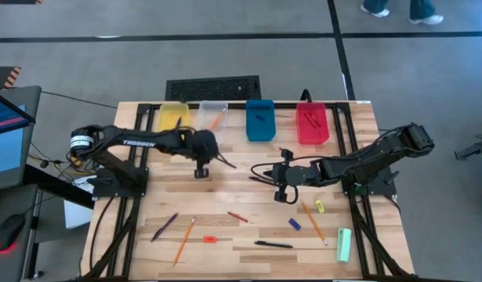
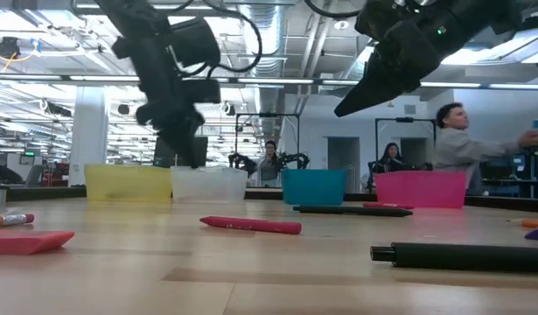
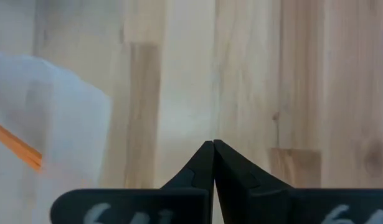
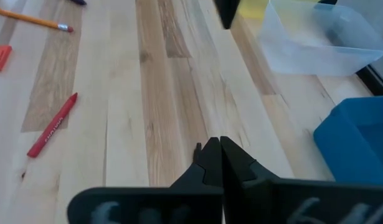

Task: Sort crayons/erasers/pens/pencils in bins
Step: Adjust the transparent bin on the table

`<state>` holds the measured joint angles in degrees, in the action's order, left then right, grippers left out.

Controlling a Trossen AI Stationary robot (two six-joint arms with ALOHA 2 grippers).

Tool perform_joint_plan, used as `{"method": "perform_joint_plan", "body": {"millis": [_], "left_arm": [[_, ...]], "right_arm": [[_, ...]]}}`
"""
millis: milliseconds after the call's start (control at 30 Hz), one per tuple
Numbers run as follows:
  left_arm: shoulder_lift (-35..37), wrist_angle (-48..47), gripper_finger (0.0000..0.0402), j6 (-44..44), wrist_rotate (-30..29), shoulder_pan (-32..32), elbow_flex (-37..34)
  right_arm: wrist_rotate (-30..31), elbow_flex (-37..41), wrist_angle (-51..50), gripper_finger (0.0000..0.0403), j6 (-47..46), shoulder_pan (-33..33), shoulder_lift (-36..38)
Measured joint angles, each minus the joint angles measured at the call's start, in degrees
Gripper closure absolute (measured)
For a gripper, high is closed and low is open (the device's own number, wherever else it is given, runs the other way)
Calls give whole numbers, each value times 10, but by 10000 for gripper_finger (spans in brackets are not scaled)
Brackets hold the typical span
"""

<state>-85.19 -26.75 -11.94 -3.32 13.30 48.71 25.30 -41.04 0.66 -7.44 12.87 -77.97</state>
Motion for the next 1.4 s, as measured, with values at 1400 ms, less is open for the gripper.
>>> {"method": "perform_joint_plan", "body": {"millis": [1400], "left_arm": [[-93, 153, 401, -63, -80, 90, 32]], "right_arm": [[0, 0, 28, 400, 15, -3, 0]]}}
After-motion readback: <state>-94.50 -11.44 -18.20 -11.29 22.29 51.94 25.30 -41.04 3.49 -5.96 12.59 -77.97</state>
